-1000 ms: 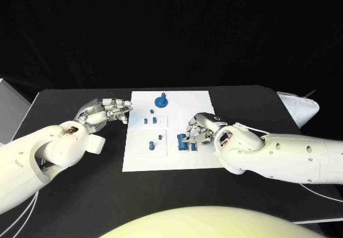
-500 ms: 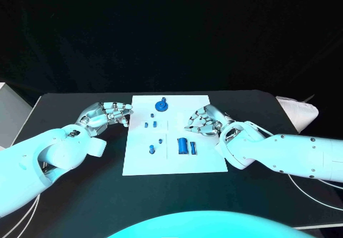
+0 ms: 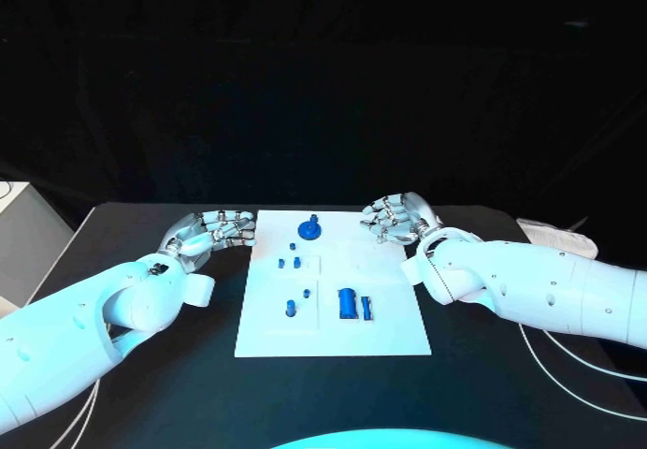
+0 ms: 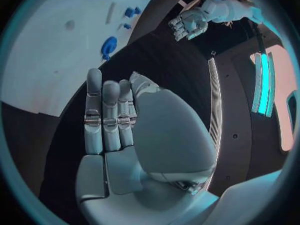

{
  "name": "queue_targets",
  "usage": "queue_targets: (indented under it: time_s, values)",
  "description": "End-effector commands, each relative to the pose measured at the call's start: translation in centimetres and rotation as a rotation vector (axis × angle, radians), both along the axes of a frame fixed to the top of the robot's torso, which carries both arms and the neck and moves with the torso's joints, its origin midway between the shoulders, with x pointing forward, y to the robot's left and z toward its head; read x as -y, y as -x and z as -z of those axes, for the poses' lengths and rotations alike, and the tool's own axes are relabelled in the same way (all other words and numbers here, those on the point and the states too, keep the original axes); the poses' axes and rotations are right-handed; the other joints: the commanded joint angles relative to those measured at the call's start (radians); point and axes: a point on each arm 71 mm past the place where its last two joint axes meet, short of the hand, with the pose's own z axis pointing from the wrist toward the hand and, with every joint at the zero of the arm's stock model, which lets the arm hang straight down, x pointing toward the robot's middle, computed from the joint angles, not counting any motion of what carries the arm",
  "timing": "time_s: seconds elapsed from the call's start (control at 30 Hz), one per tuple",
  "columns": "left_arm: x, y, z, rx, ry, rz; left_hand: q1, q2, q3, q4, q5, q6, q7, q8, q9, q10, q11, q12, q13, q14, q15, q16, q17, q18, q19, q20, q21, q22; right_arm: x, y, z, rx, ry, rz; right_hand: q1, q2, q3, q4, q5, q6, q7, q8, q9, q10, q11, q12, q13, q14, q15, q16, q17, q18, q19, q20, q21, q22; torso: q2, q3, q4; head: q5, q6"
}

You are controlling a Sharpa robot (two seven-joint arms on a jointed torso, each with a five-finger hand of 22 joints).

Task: Assemble the parts on the task board

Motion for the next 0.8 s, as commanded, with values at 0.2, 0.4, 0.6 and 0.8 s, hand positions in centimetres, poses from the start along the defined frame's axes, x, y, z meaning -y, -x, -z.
queue_targets:
  time_s: [0.2, 0.4, 0.6, 0.8]
  values:
    - [-0.8, -1.5, 0.5, 0.056, 0.039, -0.163, 0.036, 0.007, -0.070, 0.031, -0.010, -0.024, -0.031, -0.048, -0.066, -0.028, 0.033, -0.185, -0.003, -0.037, 0.051, -0.319, -0.063, 0.003, 0.011, 0.044, -0.306, -0.234, 0.8, -2.5, 0.7, -0.004, -0.216, -0.016, -0.048, -0.049, 0.130, -0.019, -0.008, -0.004, 0.045, -0.081, -0.056, 0.034, 0.059, -0.283, -0.453, -0.081, 0.069, -0.403, -0.237, 0.012, -0.123, 0.073, -0.116, -0.329, -0.027, -0.0021, -0.0002, 0.017, 0.039]
    - [-0.4, -1.5, 0.9, 0.022, 0.016, -0.122, -0.458, 0.204, -0.494, -0.134, -0.252, -0.825, -0.180, -0.247, -0.321, -0.975, -0.167, -0.271, -0.066, -0.773, -0.135, -0.638, -0.198, -0.169, -0.739, -0.245, -0.484, -0.446, 1.1, -2.6, 0.8, -0.006, -0.141, 0.036, -0.568, 0.201, -0.295, -0.286, -0.194, -0.929, -0.135, -0.309, -0.451, -0.367, -0.056, -0.416, -0.781, -0.473, 0.004, -0.757, -0.804, -0.170, -1.199, -0.099, -0.176, -1.012, -0.023, 0.0005, -0.0051, 0.021, 0.042]
    - [0.4, -1.0, 0.3, 0.042, 0.010, -0.157, -0.667, 0.204, -0.494, -0.134, -0.252, -0.825, -0.180, -0.247, -0.321, -0.975, -0.167, -0.271, -0.066, -0.773, -0.135, -0.638, -0.198, -0.169, -0.739, -0.245, -0.484, -0.446, -0.4, -1.5, 0.1, -0.001, -0.234, 0.039, -0.782, 0.201, -0.295, -0.286, -0.194, -0.929, -0.135, -0.309, -0.451, -1.113, -0.056, -0.416, -0.781, -1.189, 0.004, -0.757, -0.804, -0.170, -1.199, -0.099, -0.176, -1.012, -0.035, 0.0220, -0.0401, 0.053, 0.082]
    - [2.0, 0.2, -0.8, 0.078, -0.011, -0.226, -1.395, 0.204, -0.494, -0.134, -0.252, -0.825, -0.180, -0.247, -0.321, -0.975, -0.167, -0.271, -0.066, -0.773, -0.135, -0.638, -0.198, -0.169, -0.739, -0.245, -0.484, -0.446, -2.9, 0.6, -1.3, -0.002, -0.398, 0.051, -1.524, 0.201, -0.295, -0.286, -0.194, -0.929, -0.135, -0.309, -0.451, -1.113, -0.056, -0.416, -0.781, -1.189, 0.004, -0.757, -0.804, -0.170, -1.199, -0.099, -0.176, -1.012, -0.051, 0.0532, -0.0910, 0.101, 0.140]
